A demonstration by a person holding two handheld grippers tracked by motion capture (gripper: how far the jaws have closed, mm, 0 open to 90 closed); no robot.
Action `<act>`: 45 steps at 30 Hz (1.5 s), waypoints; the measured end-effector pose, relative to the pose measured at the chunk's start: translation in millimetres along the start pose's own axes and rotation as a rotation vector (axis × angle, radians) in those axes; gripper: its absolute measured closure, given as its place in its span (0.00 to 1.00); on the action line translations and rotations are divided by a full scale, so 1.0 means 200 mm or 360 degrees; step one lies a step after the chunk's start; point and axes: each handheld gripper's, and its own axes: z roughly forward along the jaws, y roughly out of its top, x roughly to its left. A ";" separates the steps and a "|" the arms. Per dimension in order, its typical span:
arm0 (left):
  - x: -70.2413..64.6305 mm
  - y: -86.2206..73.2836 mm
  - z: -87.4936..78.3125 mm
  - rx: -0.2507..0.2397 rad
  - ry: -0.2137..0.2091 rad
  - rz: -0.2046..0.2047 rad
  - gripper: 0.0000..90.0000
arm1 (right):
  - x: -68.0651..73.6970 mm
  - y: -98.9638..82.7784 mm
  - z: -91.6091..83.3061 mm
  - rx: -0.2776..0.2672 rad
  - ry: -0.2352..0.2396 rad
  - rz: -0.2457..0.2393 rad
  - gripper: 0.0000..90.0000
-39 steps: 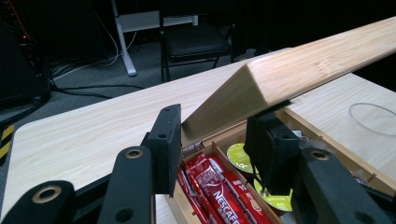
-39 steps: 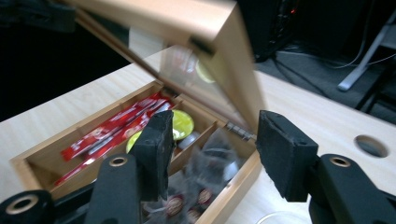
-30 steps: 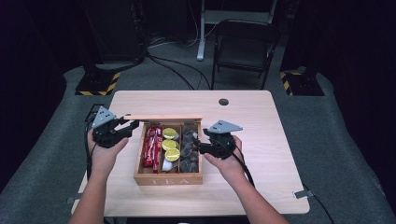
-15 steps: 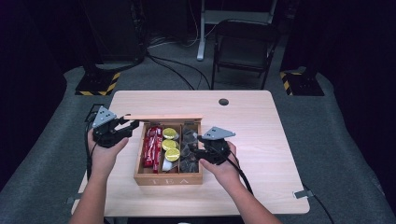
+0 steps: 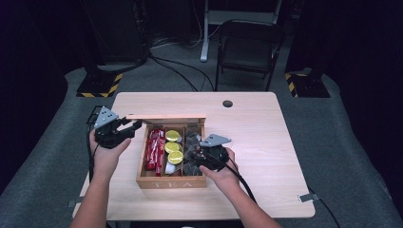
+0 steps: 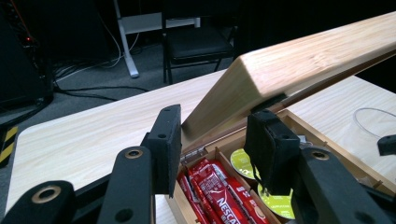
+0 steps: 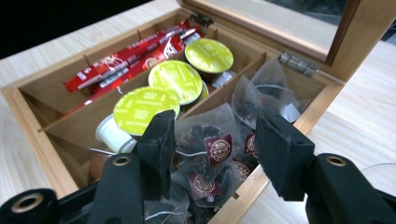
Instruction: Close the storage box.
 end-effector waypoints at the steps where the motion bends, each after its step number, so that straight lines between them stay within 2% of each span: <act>1: 0.00 0.00 0.00 0.0001 -0.0001 -0.0002 0.62 | 0.00 0.00 0.01 -0.0002 0.0001 -0.0002 0.53; 7: 0.00 0.00 0.00 0.0004 0.0004 -0.0001 0.62 | -0.01 -0.02 0.06 0.0040 0.0000 -0.0025 0.53; 12: 0.00 0.00 0.00 0.0003 0.0006 0.0000 0.62 | -0.01 -0.03 0.10 0.0060 0.0004 0.0002 0.53; 25: 0.00 0.00 0.00 0.0010 0.0005 0.0001 0.62 | 0.00 -0.06 0.20 0.0128 0.0003 -0.0021 0.53; 29: 0.00 0.00 0.00 0.0011 0.0005 0.0001 0.62 | 0.00 -0.07 0.21 0.0167 0.0022 -0.0037 0.57; 34: 0.00 0.00 0.00 0.0006 0.0007 -0.0002 0.62 | 0.01 -0.07 0.22 0.0179 0.0031 -0.0056 0.67; 35: 0.00 0.00 0.00 0.0006 0.0007 -0.0002 0.62 | 0.01 -0.07 0.22 0.0179 0.0031 -0.0056 0.67; 36: 0.00 0.00 0.00 0.0005 0.0007 -0.0003 0.62 | 0.01 -0.07 0.22 0.0174 0.0025 -0.0087 0.73; 39: 0.00 0.00 0.00 0.0005 0.0007 -0.0003 0.62 | 0.02 -0.07 0.21 0.0159 0.0045 -0.0098 0.78; 45: 0.00 0.00 0.00 0.0006 0.0007 -0.0001 0.62 | 0.02 -0.06 0.19 0.0131 0.0056 -0.0073 0.81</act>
